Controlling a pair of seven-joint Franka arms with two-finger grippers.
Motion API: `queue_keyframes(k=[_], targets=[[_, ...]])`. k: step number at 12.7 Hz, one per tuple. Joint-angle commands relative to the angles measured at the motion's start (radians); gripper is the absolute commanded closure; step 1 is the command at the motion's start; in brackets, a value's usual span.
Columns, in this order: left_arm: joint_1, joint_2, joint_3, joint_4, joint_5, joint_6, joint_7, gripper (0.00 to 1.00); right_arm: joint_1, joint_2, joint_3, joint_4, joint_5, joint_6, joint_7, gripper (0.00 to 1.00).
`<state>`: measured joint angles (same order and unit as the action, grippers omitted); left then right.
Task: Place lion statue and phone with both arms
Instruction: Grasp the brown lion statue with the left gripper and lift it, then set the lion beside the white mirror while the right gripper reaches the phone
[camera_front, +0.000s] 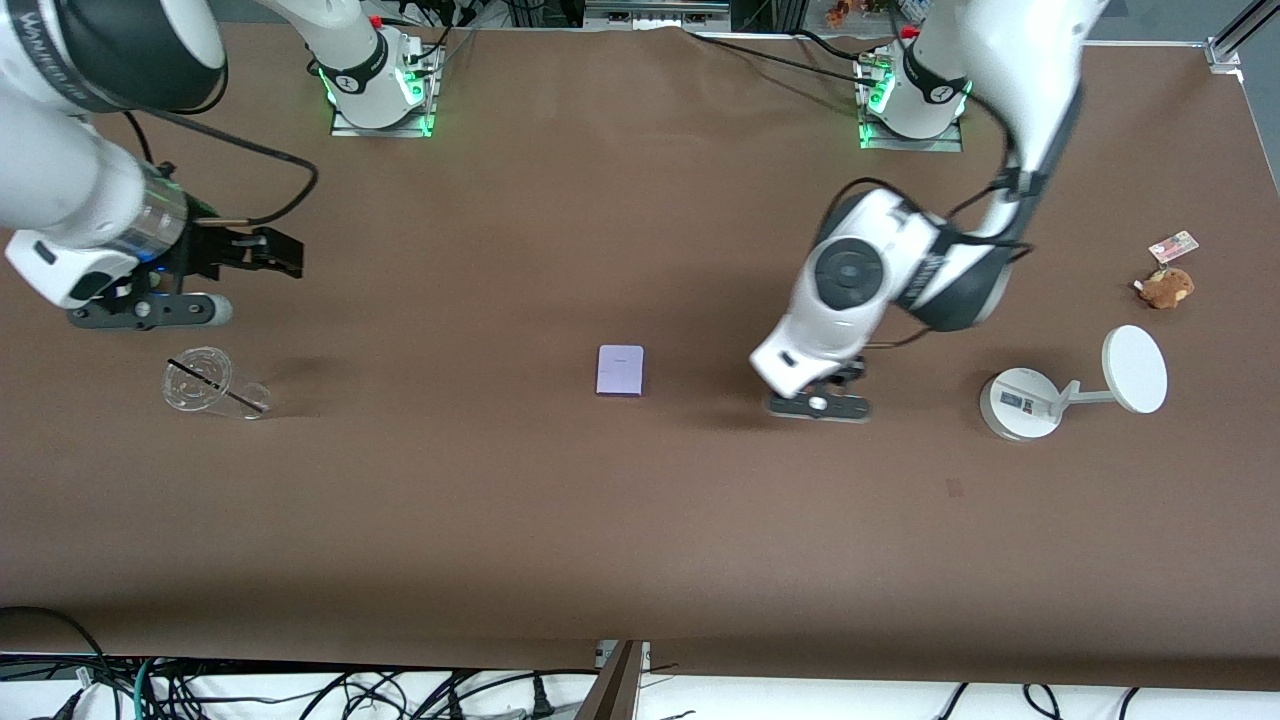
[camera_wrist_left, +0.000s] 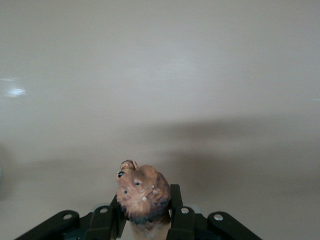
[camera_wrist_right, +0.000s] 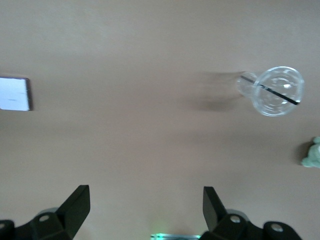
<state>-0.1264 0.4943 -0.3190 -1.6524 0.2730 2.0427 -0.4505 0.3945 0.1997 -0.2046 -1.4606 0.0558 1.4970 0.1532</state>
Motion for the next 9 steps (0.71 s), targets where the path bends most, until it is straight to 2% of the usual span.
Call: queue_keyframes(k=[1,3,6,9], targets=[[0.112,-0.046,-0.014,-0.024,-0.043,-0.076,0.166,0.93,0.059,0.021,0.007,-0.001,0.026,0.051,0.096,0.00],[0.183,-0.034,-0.012,-0.027,-0.086,-0.090,0.254,0.94,0.121,0.061,0.007,-0.001,0.019,0.098,0.163,0.00],[0.244,0.029,-0.006,-0.033,-0.074,-0.067,0.279,1.00,0.173,0.124,0.007,-0.001,0.027,0.181,0.226,0.00],[0.335,0.081,-0.006,-0.036,-0.072,-0.056,0.396,0.99,0.227,0.211,0.008,-0.001,0.030,0.279,0.284,0.00]])
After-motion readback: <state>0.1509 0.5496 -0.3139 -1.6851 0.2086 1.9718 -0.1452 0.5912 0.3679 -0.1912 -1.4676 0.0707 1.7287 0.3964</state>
